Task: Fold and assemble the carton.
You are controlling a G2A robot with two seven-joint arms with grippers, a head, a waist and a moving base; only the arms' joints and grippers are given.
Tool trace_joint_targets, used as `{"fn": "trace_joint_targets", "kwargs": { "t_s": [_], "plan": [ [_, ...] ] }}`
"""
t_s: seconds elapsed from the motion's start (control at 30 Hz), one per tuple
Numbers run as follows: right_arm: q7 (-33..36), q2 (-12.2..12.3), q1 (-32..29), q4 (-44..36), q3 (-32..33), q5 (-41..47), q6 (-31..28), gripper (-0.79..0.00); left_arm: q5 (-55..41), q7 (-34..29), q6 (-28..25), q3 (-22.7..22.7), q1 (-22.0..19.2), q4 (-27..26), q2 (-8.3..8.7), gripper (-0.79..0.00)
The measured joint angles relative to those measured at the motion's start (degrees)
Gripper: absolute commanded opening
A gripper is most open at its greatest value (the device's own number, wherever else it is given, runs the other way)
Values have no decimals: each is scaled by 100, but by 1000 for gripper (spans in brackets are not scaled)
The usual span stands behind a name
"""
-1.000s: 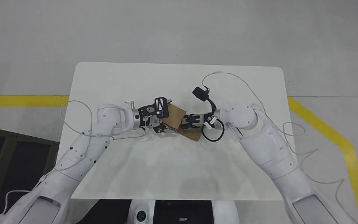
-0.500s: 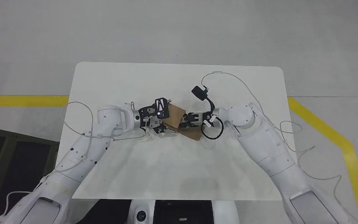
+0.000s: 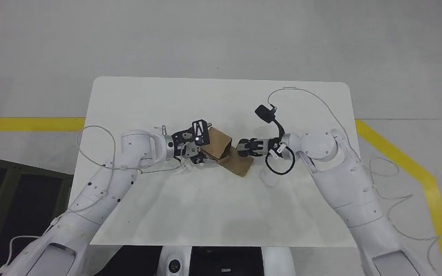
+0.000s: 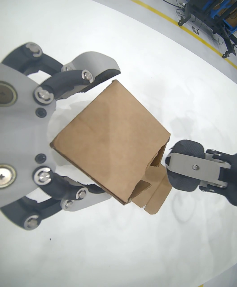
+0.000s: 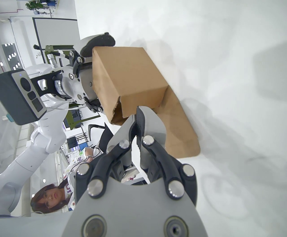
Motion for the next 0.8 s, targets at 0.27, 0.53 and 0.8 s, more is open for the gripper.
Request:
{"fn": "trace_joint_targets", "kwargs": {
  "t_s": [0.27,0.53,0.8],
  "plan": [
    [487,270,-860,-1035,650,-522,670,-773,-31,-54,88,-37,18,-28,-17,0],
    [453,312,-1095,-942,579,-526,847,-659,-96,-121,135,-63,43,-40,-36,0],
    [259,274,-893,-629,321,-447,785,-603,-104,-132,139,-96,55,-49,-46,0]
  ]
}}
